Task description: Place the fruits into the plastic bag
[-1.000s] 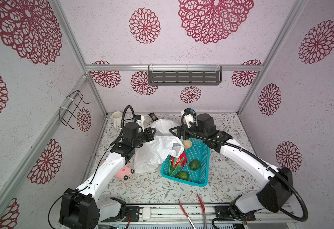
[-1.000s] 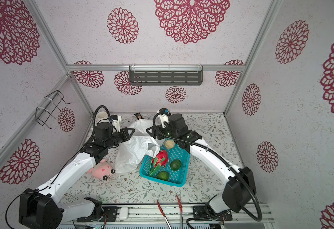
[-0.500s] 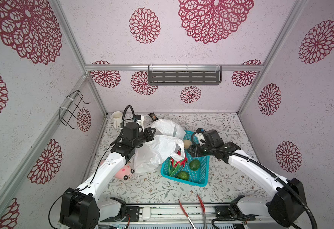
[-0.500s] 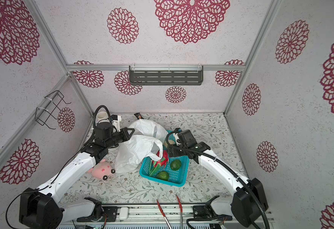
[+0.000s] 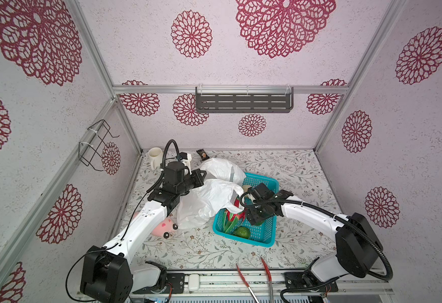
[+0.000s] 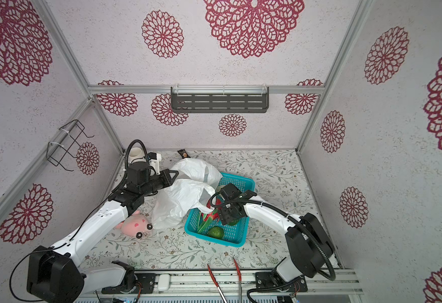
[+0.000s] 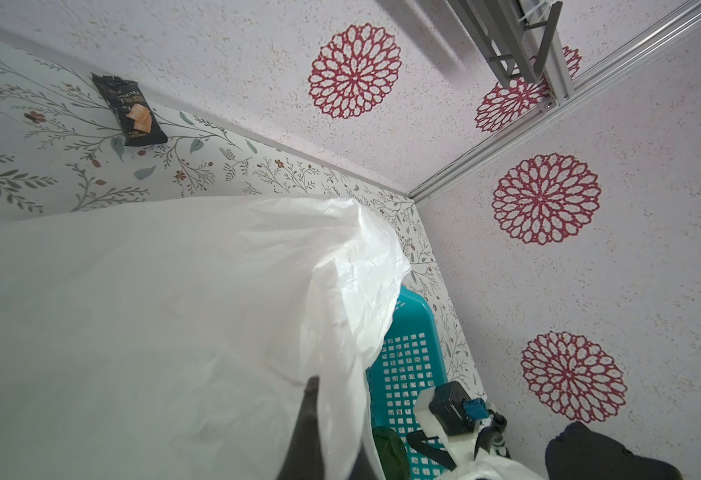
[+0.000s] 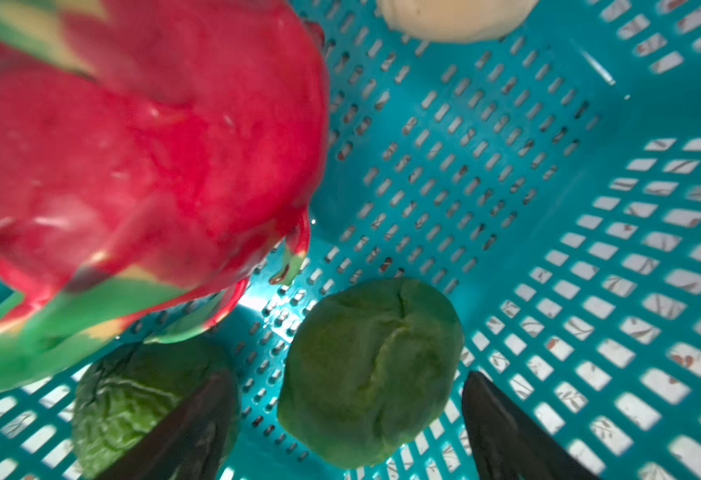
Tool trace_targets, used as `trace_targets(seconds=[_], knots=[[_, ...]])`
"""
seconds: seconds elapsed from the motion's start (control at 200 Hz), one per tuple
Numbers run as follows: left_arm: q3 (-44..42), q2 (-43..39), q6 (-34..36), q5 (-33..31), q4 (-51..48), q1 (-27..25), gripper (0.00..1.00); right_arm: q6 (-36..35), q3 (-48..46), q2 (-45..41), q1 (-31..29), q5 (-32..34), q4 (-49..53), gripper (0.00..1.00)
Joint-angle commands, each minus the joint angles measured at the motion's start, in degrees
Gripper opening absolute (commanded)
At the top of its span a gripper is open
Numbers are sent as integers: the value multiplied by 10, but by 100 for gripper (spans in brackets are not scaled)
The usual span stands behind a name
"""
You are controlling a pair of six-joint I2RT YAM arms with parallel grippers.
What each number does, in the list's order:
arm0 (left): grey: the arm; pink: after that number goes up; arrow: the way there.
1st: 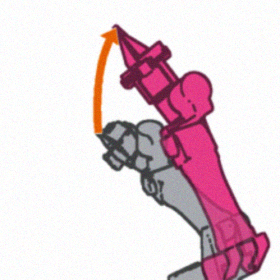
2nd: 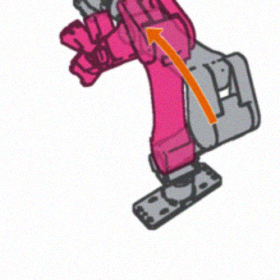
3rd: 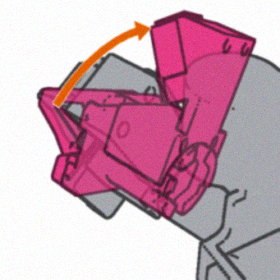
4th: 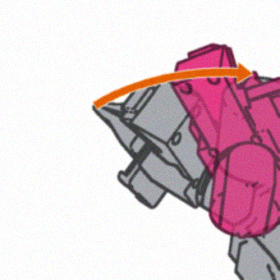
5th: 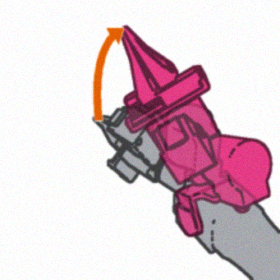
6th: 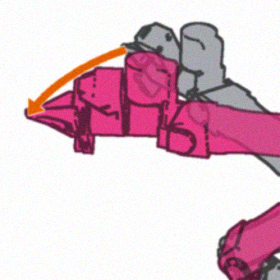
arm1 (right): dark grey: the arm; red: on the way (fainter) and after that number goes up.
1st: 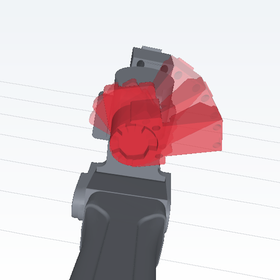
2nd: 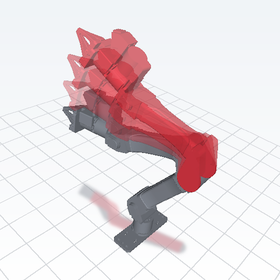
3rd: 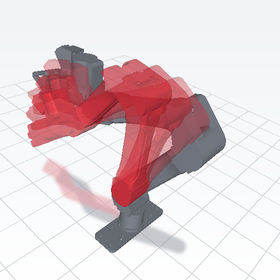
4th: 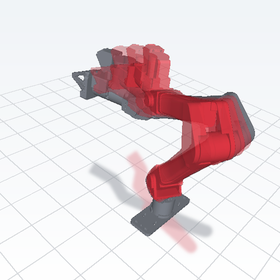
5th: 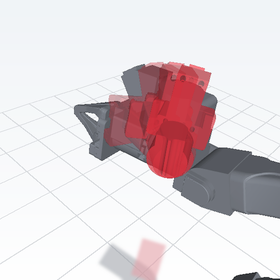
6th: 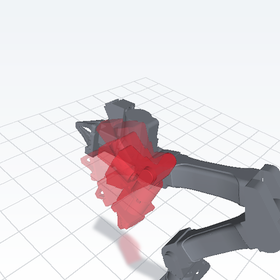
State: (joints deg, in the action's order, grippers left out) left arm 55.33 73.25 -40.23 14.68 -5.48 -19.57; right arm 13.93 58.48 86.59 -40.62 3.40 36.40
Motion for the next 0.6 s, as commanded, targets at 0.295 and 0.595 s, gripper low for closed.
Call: trace_targets(seconds=[0.295,0.595], knots=[[11,-2,8,-5,-4,-2,0,4,3,59,-5,11,3,80],[14,0,9,-4,-5,-2,0,6,-4,45,-6,1,-12,52]])
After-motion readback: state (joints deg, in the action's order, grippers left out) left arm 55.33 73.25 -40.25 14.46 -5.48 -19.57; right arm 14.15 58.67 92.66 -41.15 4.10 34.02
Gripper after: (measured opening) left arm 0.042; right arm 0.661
